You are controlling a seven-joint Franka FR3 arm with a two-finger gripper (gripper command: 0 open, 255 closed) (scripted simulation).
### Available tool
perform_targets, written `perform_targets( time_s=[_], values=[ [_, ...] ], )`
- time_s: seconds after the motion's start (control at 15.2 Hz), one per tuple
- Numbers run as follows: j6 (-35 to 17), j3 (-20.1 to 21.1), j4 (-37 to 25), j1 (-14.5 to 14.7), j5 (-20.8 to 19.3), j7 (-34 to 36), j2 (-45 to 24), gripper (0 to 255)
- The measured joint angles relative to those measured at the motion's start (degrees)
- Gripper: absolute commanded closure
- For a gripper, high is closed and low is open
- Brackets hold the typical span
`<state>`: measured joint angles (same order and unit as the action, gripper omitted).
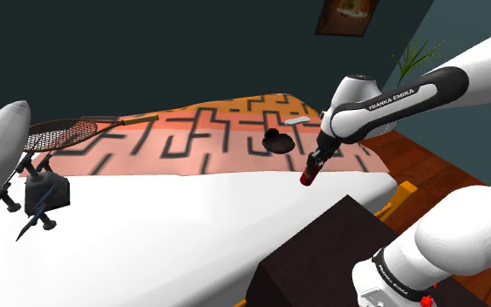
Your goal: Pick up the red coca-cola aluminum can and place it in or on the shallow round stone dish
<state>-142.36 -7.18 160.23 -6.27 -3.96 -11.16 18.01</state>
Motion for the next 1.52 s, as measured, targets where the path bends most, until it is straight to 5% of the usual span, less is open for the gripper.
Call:
perform_targets(
  time_s=[0.26, 0.92, 1.52],
  values=[
    [1.3, -1.0, -4.7, -0.2, 0.4, -1.6, -3.4, 255],
    [6.3, -4.4, -27.5, -1.6, 4.6, -9.9, -21.3, 255],
    [15.3, -4.7, -54.1, -5.1, 9.1, -15.6, -39.4, 255]
  ],
)
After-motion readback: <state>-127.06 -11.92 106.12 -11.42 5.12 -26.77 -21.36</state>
